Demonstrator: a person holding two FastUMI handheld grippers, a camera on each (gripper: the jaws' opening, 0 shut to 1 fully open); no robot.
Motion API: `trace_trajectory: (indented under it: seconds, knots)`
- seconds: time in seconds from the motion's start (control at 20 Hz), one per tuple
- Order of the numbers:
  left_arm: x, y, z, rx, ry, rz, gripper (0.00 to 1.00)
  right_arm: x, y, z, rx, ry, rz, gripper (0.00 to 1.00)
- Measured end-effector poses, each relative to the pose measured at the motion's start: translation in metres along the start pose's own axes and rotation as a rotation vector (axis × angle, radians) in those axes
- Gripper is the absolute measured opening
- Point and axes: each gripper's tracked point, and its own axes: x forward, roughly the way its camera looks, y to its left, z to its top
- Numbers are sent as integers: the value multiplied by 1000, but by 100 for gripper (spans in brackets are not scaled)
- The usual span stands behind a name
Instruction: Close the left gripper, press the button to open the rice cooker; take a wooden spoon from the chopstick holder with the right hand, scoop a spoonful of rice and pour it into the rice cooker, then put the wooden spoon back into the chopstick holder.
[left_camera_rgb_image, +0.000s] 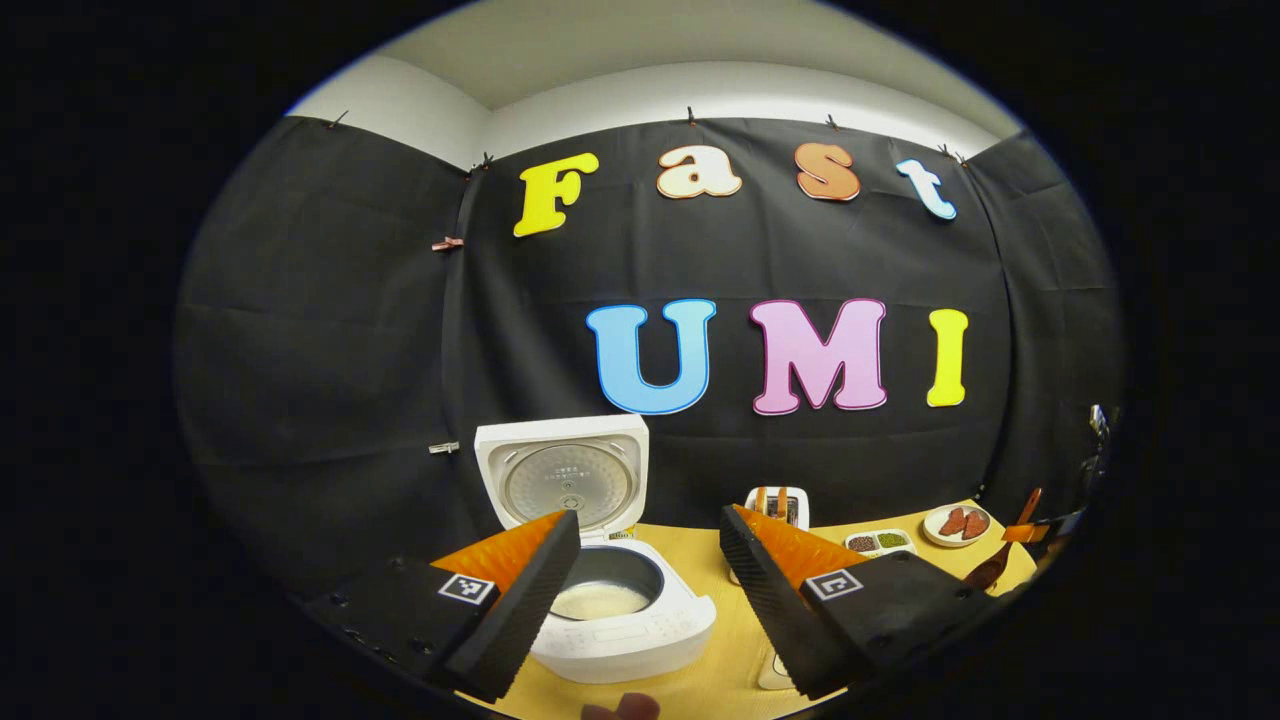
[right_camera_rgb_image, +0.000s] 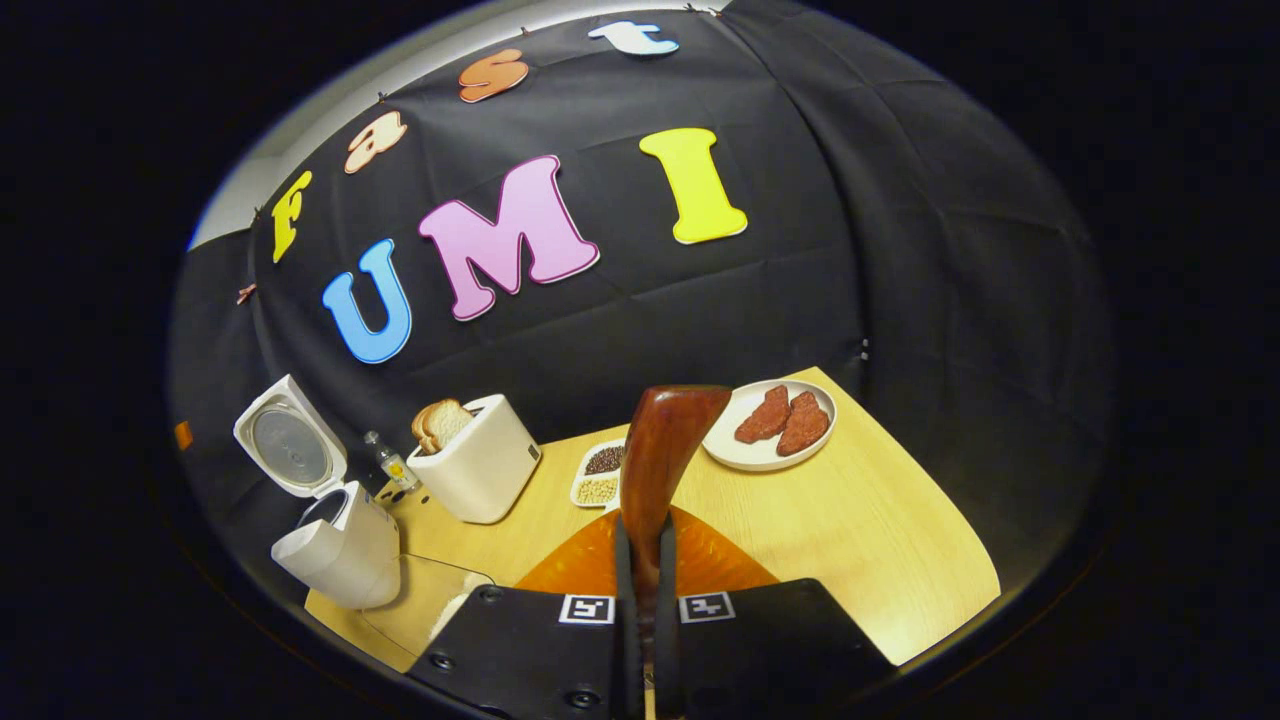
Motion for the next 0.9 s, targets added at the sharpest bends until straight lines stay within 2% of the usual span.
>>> trace_trajectory:
  seconds: [0.2, 0.45, 0.65, 0.9]
  knots:
    - [6, 13, 2, 5, -5, -35, 97, -22, 26, 29, -35, -79, -29, 9]
    - [12, 25, -8, -28, 11, -98, 97, -47, 97, 43, -58, -156, 3, 8]
    - [18, 36, -15, -33, 19, -147, 97, -44, 158, 17, -168, -148, 30, 8]
    - [22, 51, -15, -38, 9, -189, 97, -17, 196, -48, -372, -65, -21, 9]
